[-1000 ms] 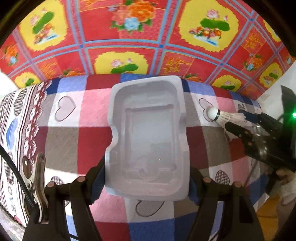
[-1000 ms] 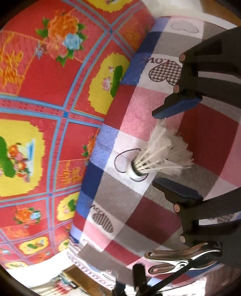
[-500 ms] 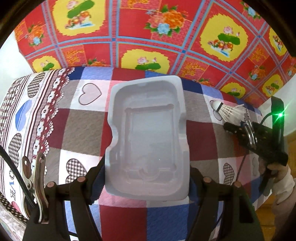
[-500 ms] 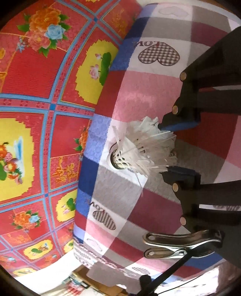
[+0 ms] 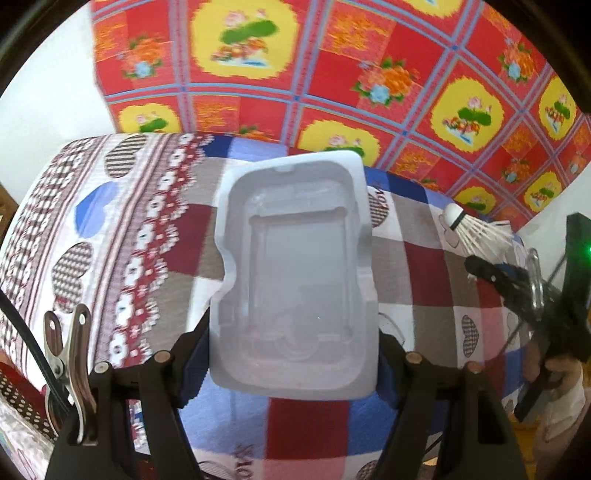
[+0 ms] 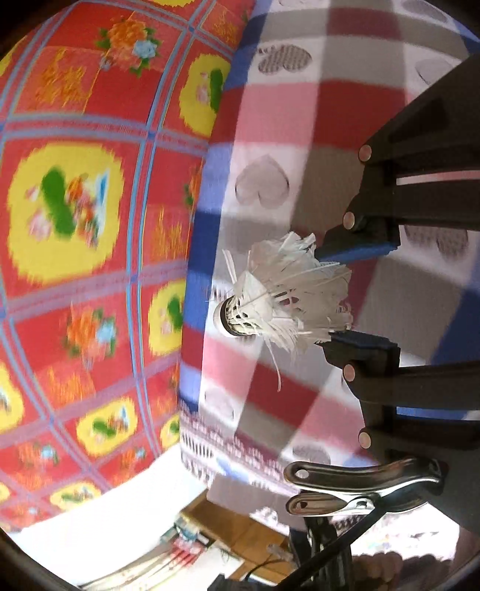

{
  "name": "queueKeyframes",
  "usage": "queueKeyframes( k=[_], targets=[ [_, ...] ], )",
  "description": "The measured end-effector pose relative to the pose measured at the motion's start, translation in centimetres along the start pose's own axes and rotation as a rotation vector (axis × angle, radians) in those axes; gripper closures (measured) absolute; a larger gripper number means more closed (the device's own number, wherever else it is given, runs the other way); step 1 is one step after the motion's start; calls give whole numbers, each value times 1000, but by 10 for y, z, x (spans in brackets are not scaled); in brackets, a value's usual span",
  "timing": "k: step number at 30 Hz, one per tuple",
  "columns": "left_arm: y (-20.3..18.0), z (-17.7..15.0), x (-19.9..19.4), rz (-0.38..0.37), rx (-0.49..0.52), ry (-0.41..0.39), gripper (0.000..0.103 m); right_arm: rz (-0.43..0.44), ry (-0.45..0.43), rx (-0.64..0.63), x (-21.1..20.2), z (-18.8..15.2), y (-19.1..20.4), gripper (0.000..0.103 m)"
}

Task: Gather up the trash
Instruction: 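Lift the tray with the left gripper while the right gripper carries the shuttlecock over the bucket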

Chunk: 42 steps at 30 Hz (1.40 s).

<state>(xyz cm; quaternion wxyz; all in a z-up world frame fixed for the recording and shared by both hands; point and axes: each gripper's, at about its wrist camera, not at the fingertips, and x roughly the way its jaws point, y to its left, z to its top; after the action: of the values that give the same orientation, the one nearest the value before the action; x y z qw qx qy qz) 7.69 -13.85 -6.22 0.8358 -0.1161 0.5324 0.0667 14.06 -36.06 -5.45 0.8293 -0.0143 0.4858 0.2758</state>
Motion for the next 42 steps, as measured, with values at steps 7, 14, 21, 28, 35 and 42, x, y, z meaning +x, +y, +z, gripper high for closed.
queueKeyframes(
  k=[7,14,21,28,35,42],
  targets=[
    [39,-31,-28,27,-34,-41,27,72,-9,-37,-8,-12,75,70],
    [90,-57,-62,53,-85,-90,27,138,11,-99,-5,-23,150,70],
    [151,-82,-102,103,-157,-131,27,216,28,-169,6,-30,228,70],
    [218,-105,-135,163,-232,-168,27,308,46,-251,24,-34,312,70],
    [281,-118,-163,221,-318,-182,27,390,95,-340,43,-28,383,70],
    [344,-123,-184,269,-420,-217,27,456,119,-421,71,-13,451,70]
  ],
)
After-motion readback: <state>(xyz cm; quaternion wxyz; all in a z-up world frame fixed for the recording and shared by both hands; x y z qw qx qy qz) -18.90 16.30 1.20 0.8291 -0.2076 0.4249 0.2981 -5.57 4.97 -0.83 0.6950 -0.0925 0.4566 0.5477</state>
